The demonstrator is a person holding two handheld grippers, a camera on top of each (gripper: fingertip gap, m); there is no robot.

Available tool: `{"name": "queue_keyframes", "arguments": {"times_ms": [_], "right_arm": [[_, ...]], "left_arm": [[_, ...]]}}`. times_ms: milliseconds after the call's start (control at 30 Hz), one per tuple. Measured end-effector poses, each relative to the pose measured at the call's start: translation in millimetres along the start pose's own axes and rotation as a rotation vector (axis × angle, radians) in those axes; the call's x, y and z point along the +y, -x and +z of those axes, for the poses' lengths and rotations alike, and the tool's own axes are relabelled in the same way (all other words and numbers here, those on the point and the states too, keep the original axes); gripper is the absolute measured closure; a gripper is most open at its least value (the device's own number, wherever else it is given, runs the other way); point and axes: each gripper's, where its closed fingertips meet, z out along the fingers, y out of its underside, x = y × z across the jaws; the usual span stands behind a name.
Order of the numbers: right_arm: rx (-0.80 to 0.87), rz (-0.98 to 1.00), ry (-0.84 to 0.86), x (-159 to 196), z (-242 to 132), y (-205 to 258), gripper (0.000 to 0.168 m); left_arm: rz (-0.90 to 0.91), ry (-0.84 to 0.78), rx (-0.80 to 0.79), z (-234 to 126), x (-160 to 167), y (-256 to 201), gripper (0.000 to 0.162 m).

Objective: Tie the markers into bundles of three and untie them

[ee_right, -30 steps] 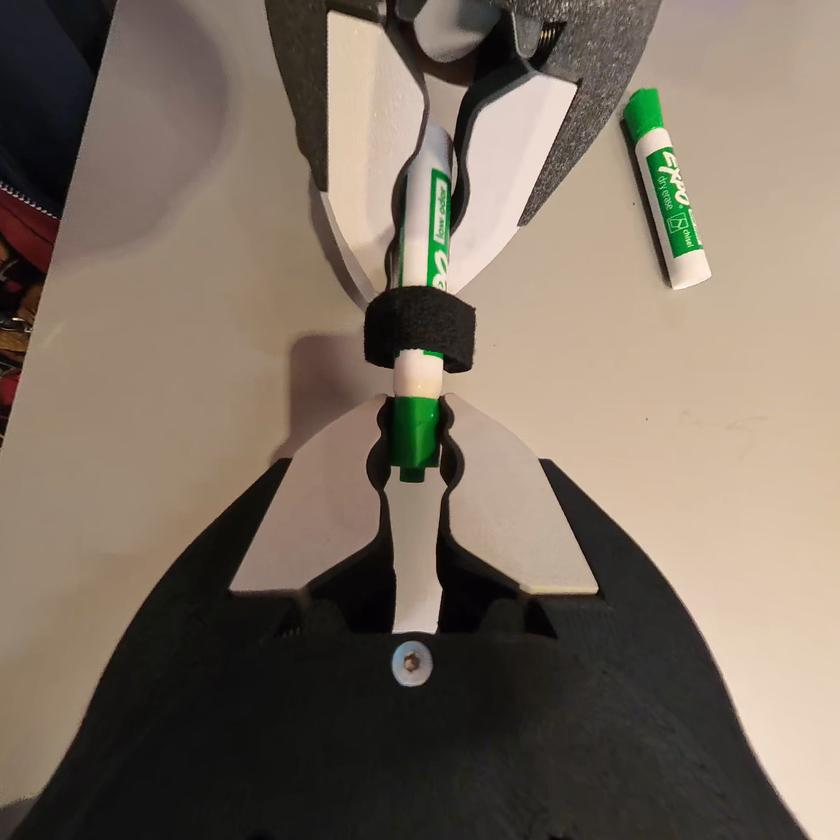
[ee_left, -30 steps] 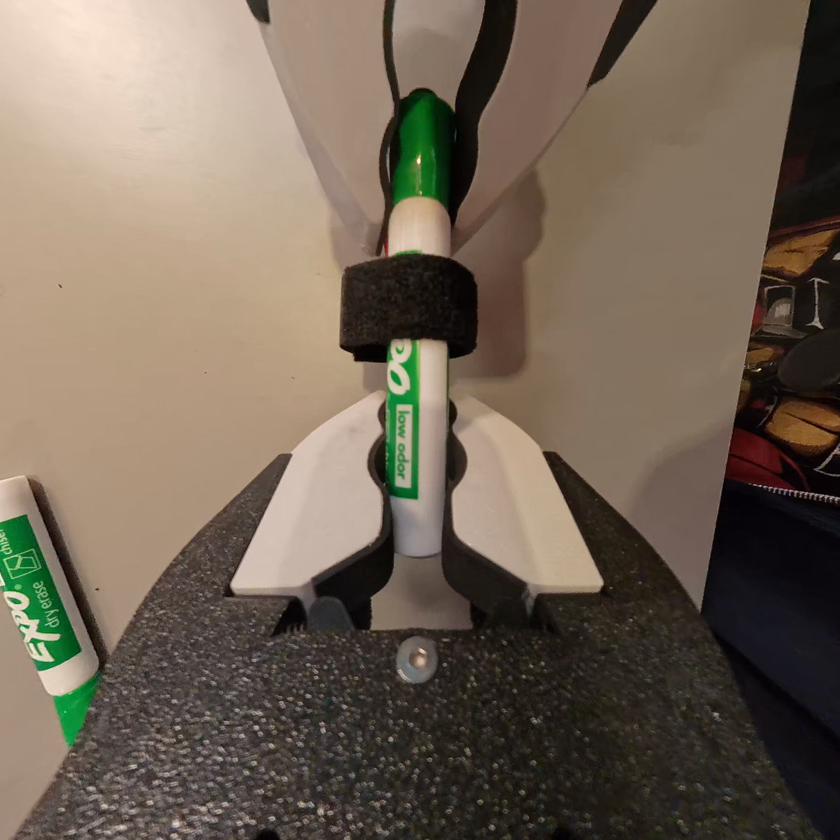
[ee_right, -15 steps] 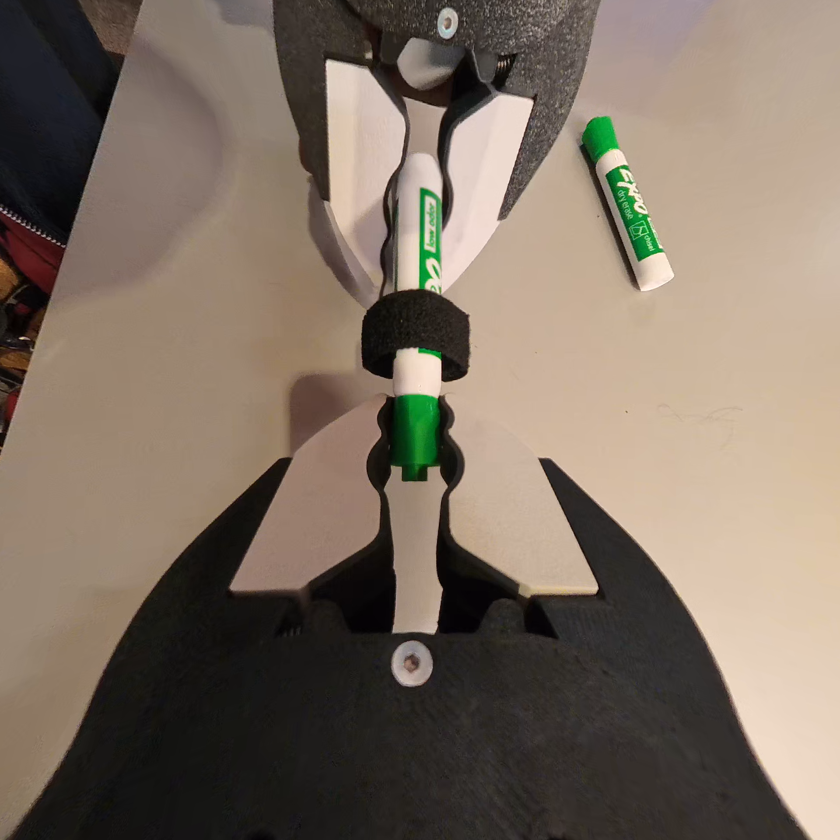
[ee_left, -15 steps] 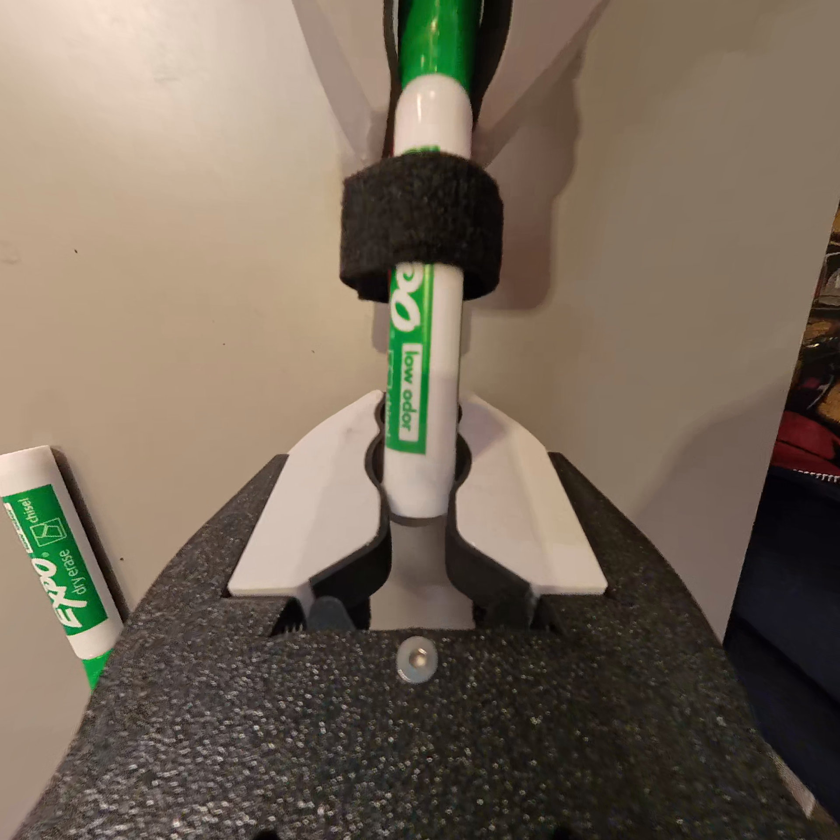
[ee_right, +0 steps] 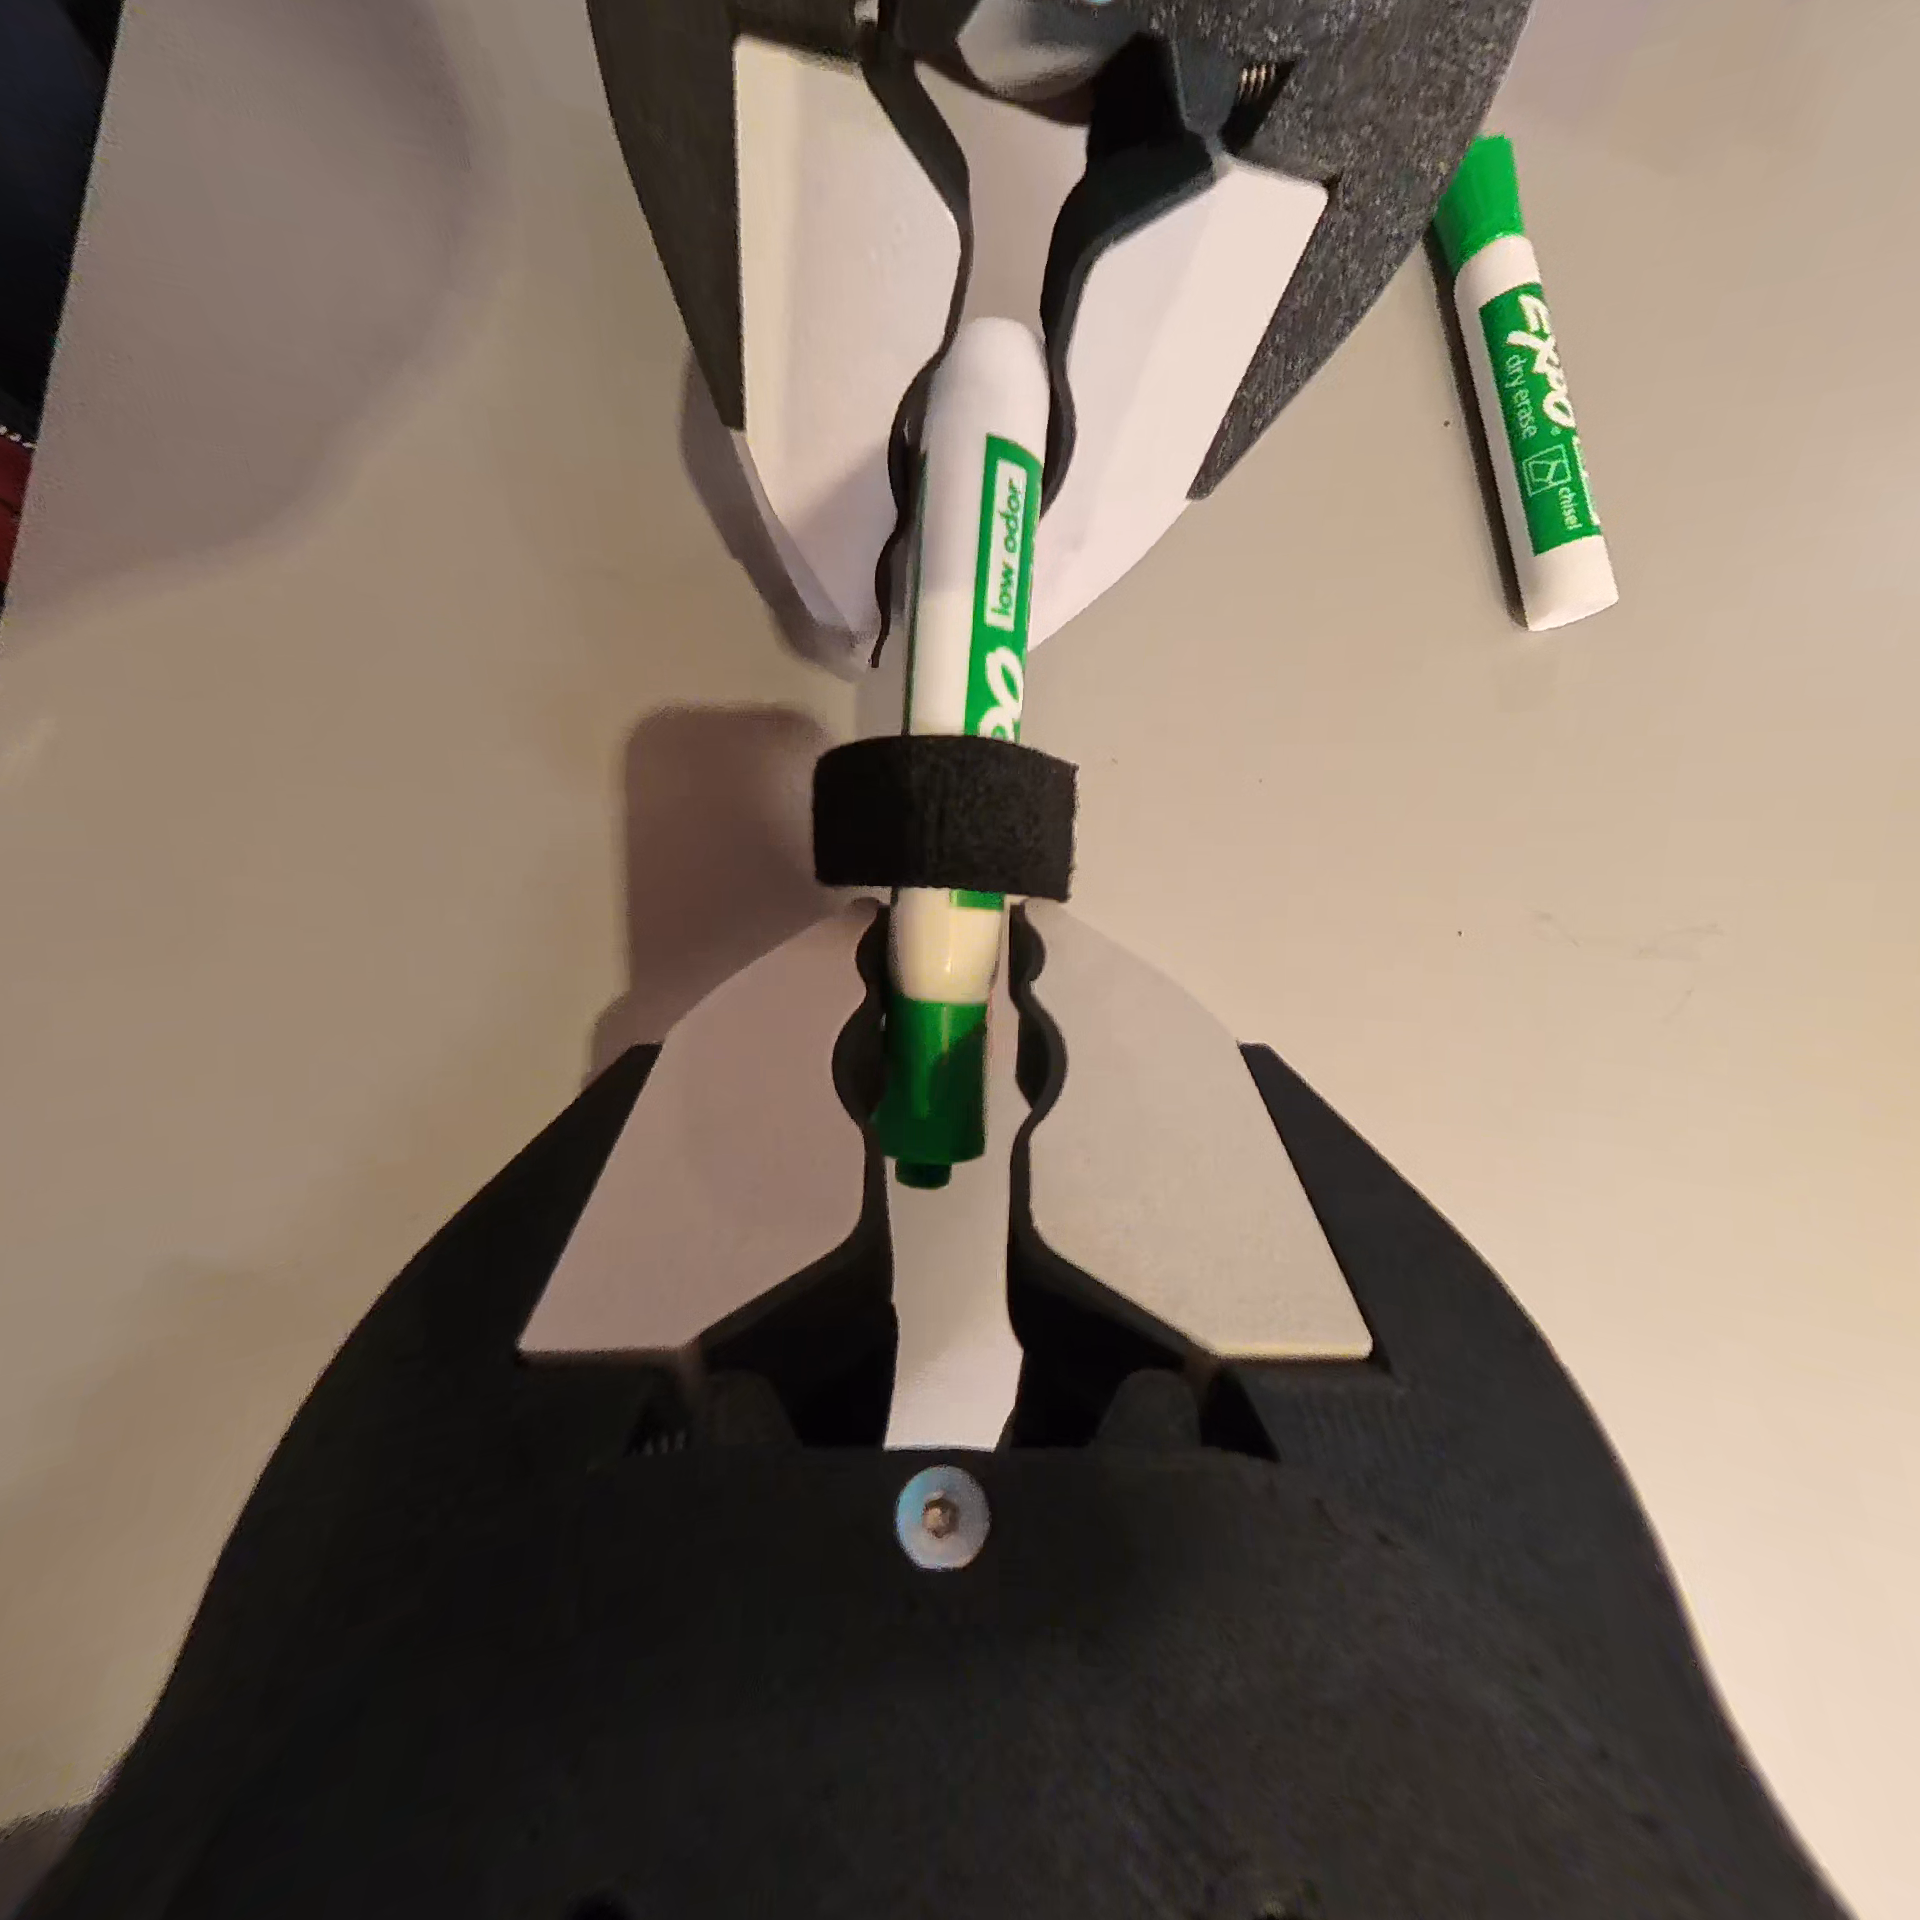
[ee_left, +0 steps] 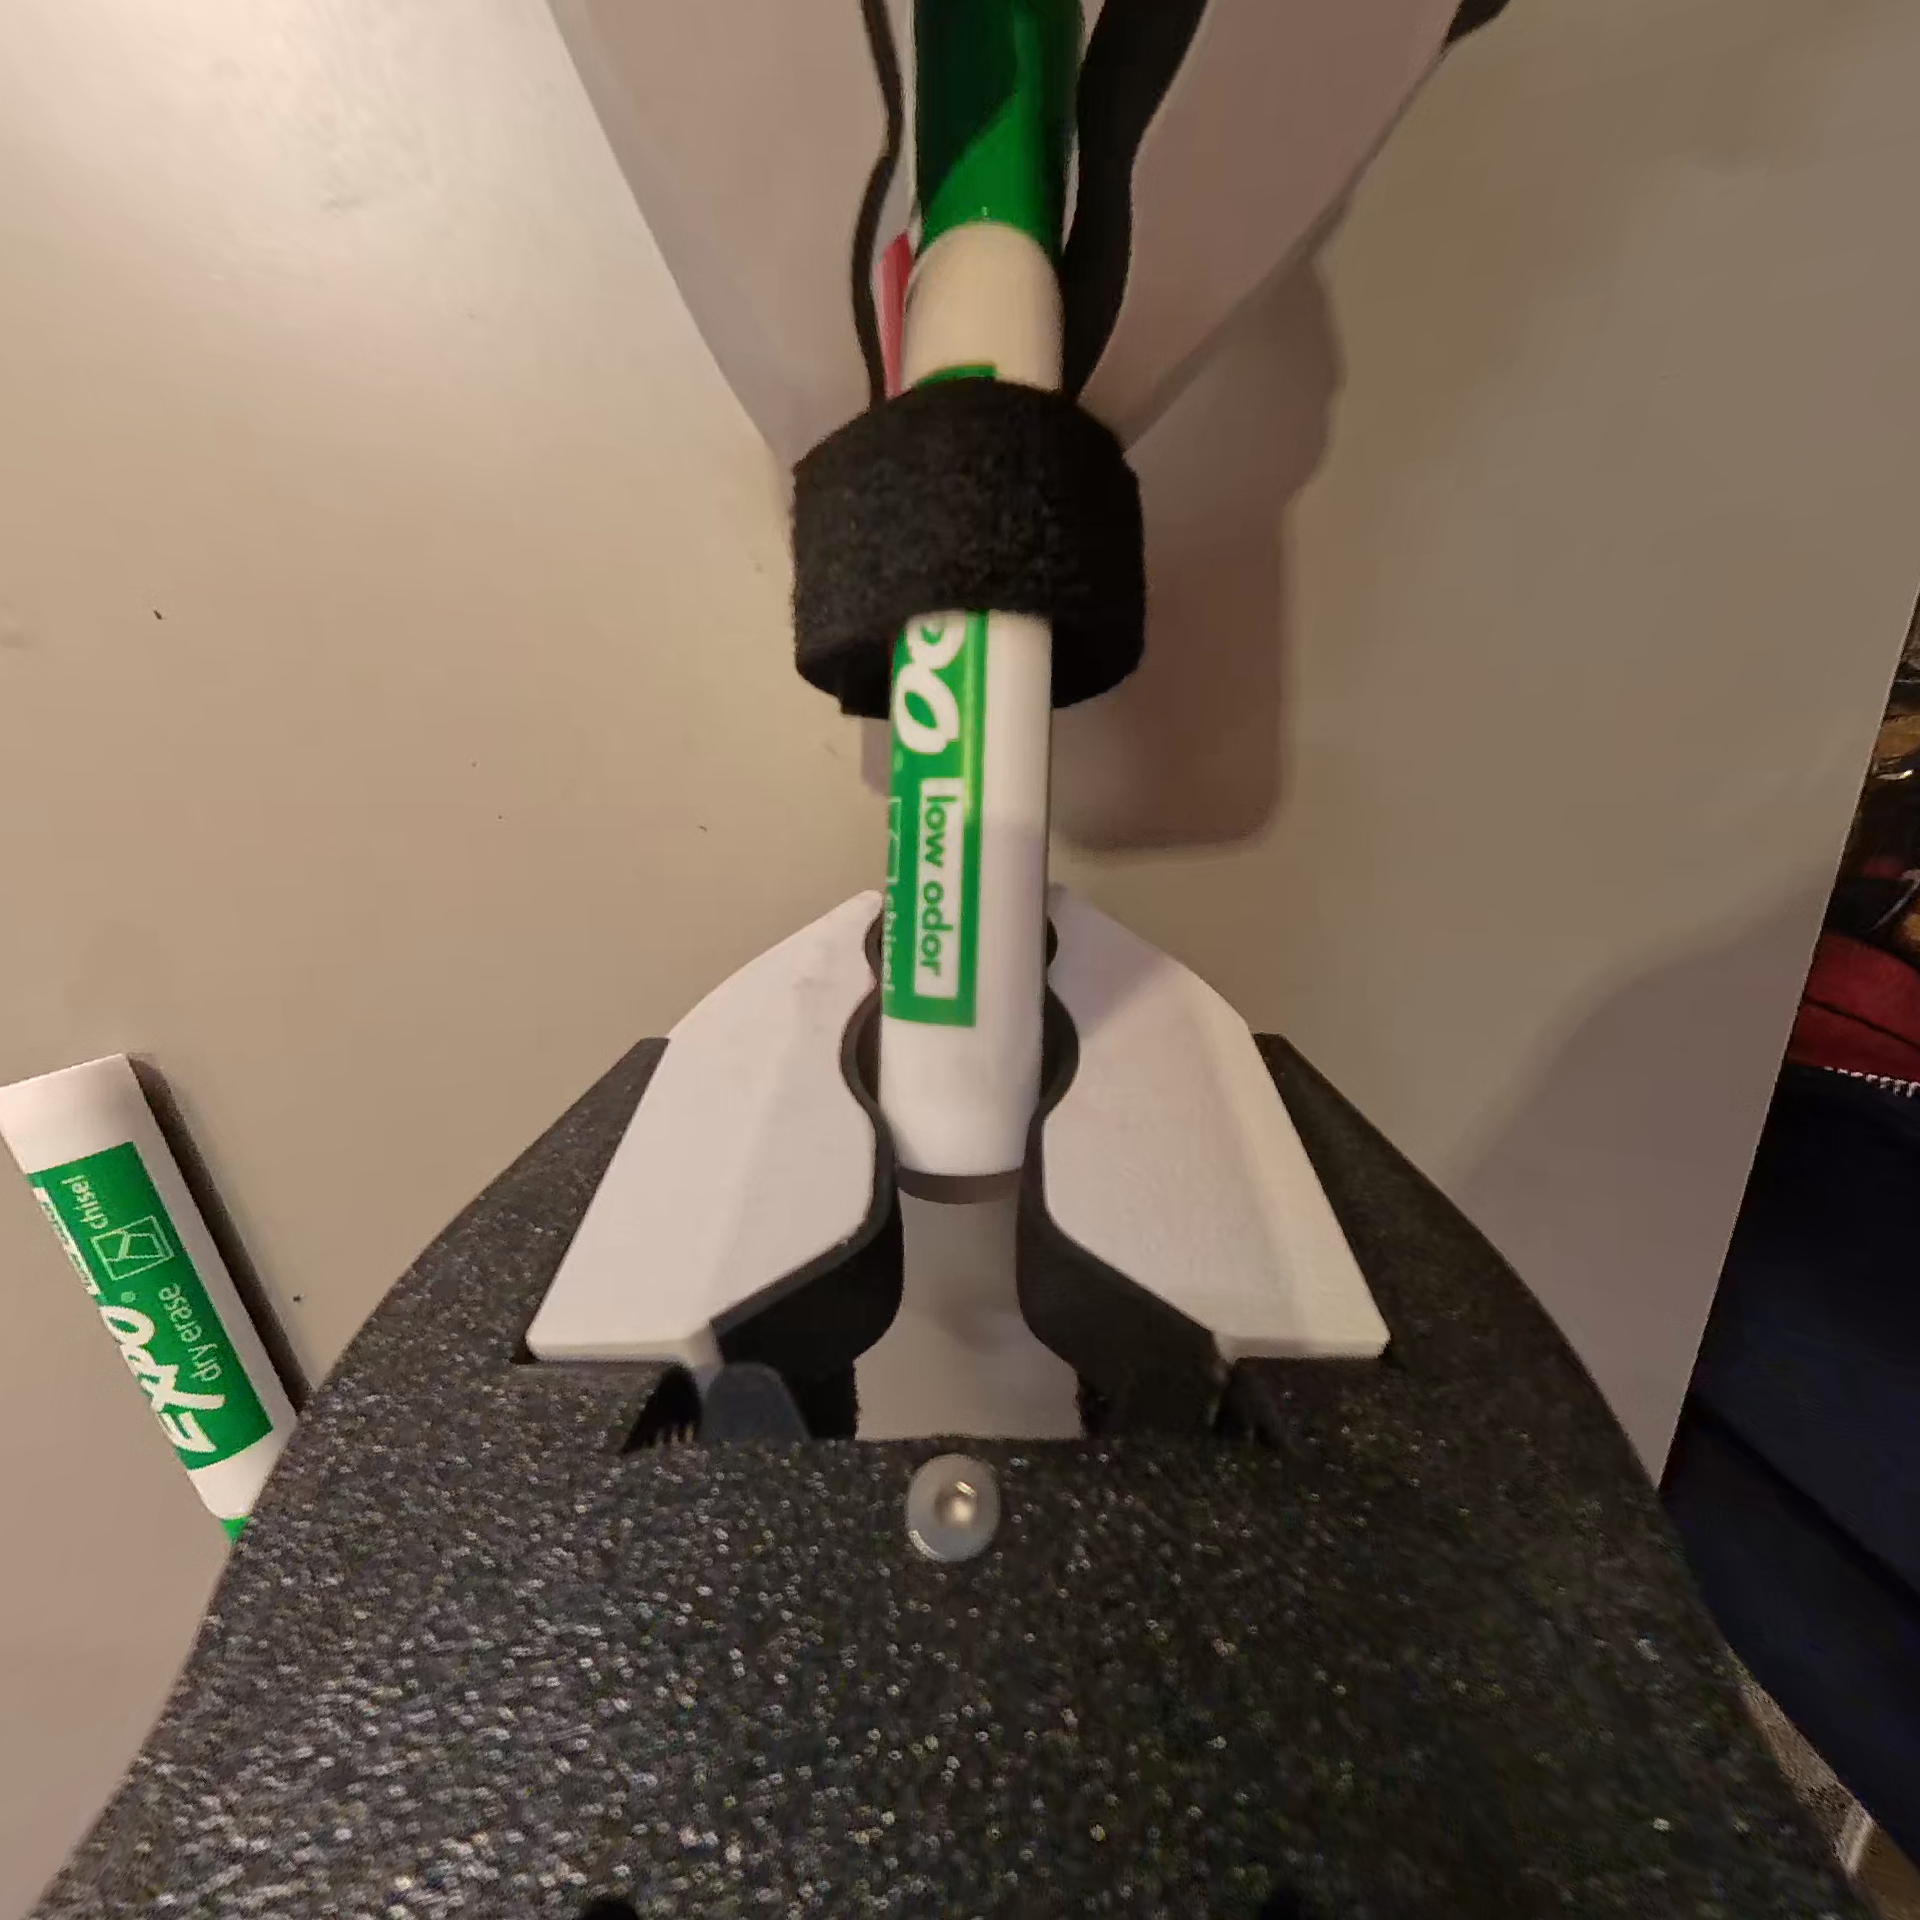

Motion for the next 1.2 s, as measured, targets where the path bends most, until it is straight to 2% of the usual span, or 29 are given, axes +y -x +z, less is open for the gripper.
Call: {"name": "queue_keyframes", "arguments": {"times_ms": [300,467,633,733,967,1067,1133,1200], "right_arm": [[-0.045,-0.008,0.063,1,7,4,0.15],[-0.019,-0.013,0.033,-2,6,-2,0.151],[-0.015,-0.003,-0.01,-4,2,-5,0.151],[-0.016,0.001,-0.032,-5,3,-7,0.151],[-0.019,-0.005,-0.035,-2,9,-5,0.151],[-0.011,0.002,-0.051,-2,7,-8,0.151],[-0.018,0.008,-0.056,-2,6,-7,0.151],[-0.03,0.01,-0.051,0,7,-5,0.151]], "left_arm": [[0.005,0.017,-0.009,4,3,-2,0.141],[-0.011,-0.011,-0.004,3,6,-1,0.14],[-0.05,-0.065,0.013,-2,7,1,0.131],[-0.08,-0.1,0.044,-3,7,1,0.133],[-0.084,-0.078,0.057,4,15,-2,0.13],[-0.073,-0.085,0.051,4,15,0,0.132],[-0.053,-0.087,0.028,5,16,2,0.14],[-0.039,-0.096,0.023,6,15,2,0.141]]}}
